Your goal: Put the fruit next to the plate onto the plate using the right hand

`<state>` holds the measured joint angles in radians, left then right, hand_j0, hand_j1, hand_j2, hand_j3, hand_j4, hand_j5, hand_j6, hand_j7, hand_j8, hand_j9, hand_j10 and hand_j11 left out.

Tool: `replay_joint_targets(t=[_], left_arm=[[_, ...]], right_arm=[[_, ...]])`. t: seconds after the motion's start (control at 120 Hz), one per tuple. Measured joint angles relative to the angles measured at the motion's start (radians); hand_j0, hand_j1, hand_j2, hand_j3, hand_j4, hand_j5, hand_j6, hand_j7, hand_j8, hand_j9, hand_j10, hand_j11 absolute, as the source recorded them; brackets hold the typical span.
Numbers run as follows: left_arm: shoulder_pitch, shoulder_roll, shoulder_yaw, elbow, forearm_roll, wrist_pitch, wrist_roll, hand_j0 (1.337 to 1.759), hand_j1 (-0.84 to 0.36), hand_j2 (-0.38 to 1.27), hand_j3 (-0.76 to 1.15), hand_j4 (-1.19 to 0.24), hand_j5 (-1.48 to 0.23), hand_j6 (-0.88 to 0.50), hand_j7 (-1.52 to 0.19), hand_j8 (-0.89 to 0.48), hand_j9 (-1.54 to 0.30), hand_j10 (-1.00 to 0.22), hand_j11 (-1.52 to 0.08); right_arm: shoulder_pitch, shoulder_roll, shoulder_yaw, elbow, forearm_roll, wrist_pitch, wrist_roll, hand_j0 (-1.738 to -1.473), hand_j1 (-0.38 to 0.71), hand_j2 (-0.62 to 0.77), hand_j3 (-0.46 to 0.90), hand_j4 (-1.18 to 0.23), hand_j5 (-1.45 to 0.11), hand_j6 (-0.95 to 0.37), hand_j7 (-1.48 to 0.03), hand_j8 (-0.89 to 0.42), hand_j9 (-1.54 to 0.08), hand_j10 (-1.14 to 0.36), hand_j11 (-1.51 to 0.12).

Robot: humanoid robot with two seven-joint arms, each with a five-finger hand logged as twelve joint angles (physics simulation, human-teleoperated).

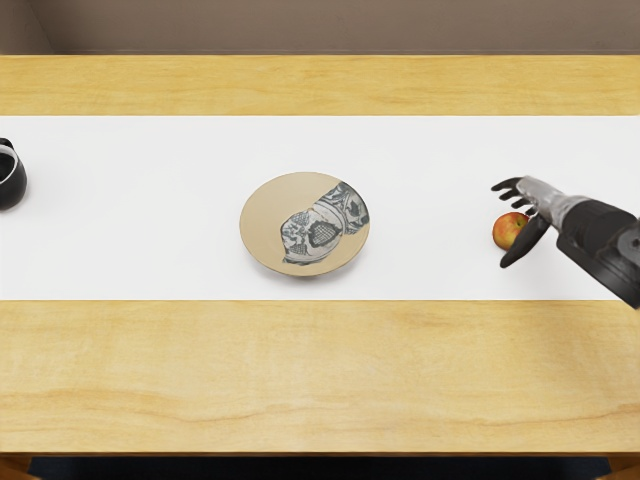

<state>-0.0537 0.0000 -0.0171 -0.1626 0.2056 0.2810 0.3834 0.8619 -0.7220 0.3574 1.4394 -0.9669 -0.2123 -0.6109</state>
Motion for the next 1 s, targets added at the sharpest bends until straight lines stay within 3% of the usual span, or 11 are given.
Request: replay_joint_targets(t=[0.692, 1.0], left_arm=[[0.000, 0.000, 0.000, 0.000, 0.000, 0.000, 0.000, 1.658, 0.35, 0.00, 0.00, 0.00, 0.00, 0.00, 0.00, 0.00, 0.00, 0.00, 0.00], [0.000, 0.000, 0.000, 0.000, 0.000, 0.000, 0.000, 1.658, 0.35, 0.00, 0.00, 0.00, 0.00, 0.00, 0.00, 0.00, 0.00, 0.00, 0.00]], right_arm=[[-0.010, 0.019, 0.001, -0.044, 0.000, -0.004, 0.000, -1.658, 0.19, -0.08, 0.00, -0.45, -0.58, -0.45, -0.58, -0.41, -0.58, -0.45, -0.58], [-0.003, 0.018, 0.008, -0.038, 0.008, 0.011, 0.000, -1.655, 0.23, 0.09, 0.00, -0.55, -0.74, -0.49, -0.73, -0.36, -0.74, -0.47, -0.74]])
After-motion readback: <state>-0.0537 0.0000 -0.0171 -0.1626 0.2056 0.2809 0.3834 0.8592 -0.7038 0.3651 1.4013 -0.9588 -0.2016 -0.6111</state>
